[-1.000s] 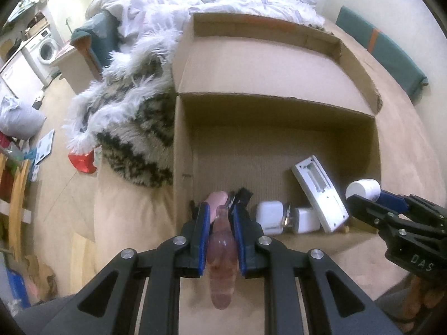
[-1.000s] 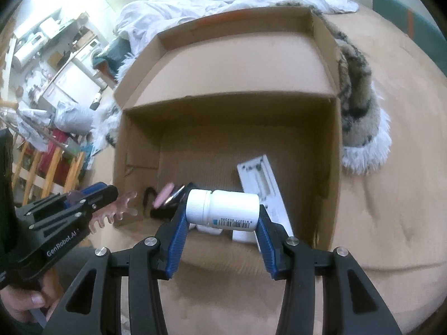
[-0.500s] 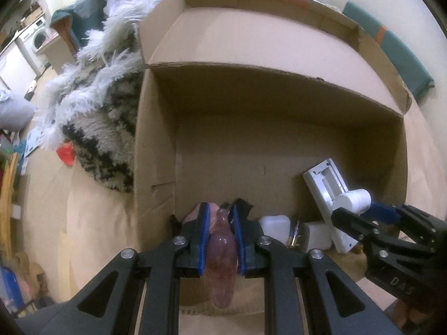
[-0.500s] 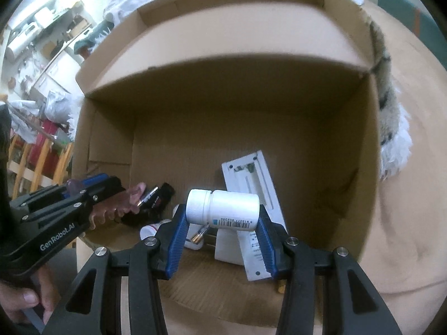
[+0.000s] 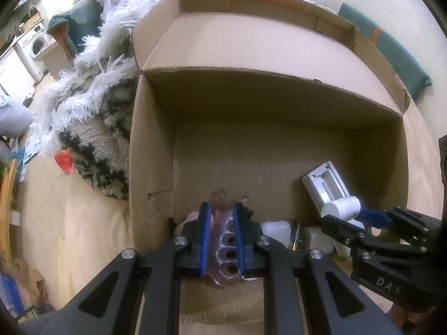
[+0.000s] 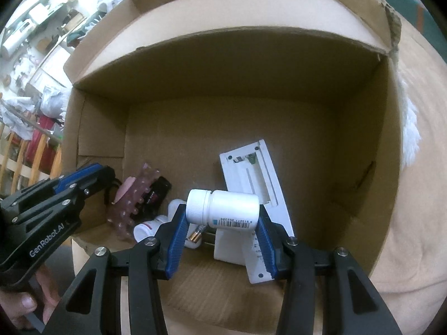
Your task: Organize rigid objects
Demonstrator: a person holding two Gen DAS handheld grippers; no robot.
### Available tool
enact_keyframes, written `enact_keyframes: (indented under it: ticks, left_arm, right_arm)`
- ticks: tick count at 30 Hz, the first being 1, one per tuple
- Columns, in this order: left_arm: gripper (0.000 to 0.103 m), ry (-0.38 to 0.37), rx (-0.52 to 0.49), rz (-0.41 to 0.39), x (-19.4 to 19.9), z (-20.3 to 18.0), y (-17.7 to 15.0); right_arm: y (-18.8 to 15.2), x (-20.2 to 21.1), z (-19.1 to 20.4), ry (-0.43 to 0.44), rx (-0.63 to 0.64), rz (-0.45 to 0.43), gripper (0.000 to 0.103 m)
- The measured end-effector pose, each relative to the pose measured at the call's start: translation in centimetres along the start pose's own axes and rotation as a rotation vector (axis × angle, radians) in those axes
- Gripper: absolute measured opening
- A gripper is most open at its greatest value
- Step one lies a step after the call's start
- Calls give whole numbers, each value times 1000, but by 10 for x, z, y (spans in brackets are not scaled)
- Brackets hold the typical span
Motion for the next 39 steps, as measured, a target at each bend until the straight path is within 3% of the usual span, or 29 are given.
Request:
enact_keyframes:
  ticks: [4, 7, 11, 14, 15, 16, 17, 21, 25, 31, 35, 39]
  left_arm:
    - [15, 4, -6, 0, 0, 0, -1]
    - [15, 7, -12, -3, 1, -1, -2]
    - [16, 22, -21, -13, 6, -4, -5]
    - [28, 33, -18, -25, 10, -4, -7]
    - [38, 37, -15, -28, 11, -3, -7]
    - [48, 41, -12, -34, 14, -3, -6]
    - [51, 45, -8, -45, 17, -2, -6]
    - [61, 44, 0, -49, 28, 1, 0]
    - [62, 36, 23, -16, 33, 8, -1]
    - [67, 99, 46, -29, 50, 20, -9]
    - [73, 106, 70, -55, 63, 29, -14]
    - [86, 91, 85, -64, 80, 34, -24]
  right_arm:
    - [3, 1, 0, 14, -9, -8, 50]
    - [5, 5, 1, 37, -16, -28, 66]
    - [9, 12, 2, 71, -24, -62, 76]
    - [10, 17, 3, 86, -25, -79, 81]
    - [11, 18, 3, 82, -24, -86, 84]
    - [12, 19, 3, 78, -23, -94, 90]
    - [12, 21, 3, 79, -21, -101, 96]
    - [15, 31, 1, 66, -27, -145, 98]
    - [14, 44, -11, 35, -50, -202, 98]
    - [5, 67, -26, 39, -110, -263, 103]
    - [-4, 79, -25, 29, -109, -271, 103]
    - [-13, 86, -16, 33, -114, -247, 103]
Point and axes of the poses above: each gripper's, at about its wrist camera, not at the fingertips, and x roughly against the way its jaws point, z to its left, y to its top, the point moved 5 cm from there along -x, roughly the way its jaws point
